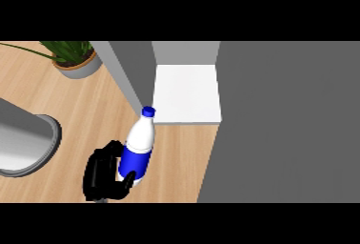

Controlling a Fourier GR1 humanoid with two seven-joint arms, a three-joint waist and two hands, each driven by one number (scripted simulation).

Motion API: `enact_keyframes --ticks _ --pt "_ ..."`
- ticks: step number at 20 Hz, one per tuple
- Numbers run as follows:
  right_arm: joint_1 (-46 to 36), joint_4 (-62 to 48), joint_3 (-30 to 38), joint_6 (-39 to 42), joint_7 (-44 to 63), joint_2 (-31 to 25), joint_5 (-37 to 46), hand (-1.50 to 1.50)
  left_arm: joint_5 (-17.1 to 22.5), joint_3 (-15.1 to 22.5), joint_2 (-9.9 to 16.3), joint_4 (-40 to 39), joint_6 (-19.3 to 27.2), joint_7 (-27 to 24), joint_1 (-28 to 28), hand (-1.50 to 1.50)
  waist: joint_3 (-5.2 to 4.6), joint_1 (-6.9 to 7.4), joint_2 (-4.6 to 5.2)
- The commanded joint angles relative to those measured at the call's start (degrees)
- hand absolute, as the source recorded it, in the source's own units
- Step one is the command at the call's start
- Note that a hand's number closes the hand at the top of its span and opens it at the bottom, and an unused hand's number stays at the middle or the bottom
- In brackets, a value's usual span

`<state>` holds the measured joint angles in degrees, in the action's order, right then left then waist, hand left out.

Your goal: Pick up the bottled water, place it into the cabinet and close the cabinet

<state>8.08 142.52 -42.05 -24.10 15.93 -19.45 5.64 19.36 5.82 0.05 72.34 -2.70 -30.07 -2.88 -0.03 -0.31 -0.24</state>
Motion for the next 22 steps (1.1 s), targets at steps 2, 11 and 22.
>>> enact_keyframes --ticks 2,11,22 --pt "3.82 7.29 -2.79 -0.54 1.53 -2.15 6.82 -1.5 1.52 2.48 -0.05 6.12 4.72 4.93 1.36 1.5 0.02 -0.15 0.01" --pt "0.96 7.82 -3.69 -1.85 3.92 -1.56 7.78 -1.5 -0.32 10.79 -0.04 12.02 17.0 9.69 7.75 1.5 0.0 -0.66 -0.02" --pt "0.88 6.41 4.36 0.19 1.24 -3.56 -1.06 -1.5 0.23 12.73 -0.05 10.22 27.73 18.62 24.01 1.5 0.05 -0.29 0.22"
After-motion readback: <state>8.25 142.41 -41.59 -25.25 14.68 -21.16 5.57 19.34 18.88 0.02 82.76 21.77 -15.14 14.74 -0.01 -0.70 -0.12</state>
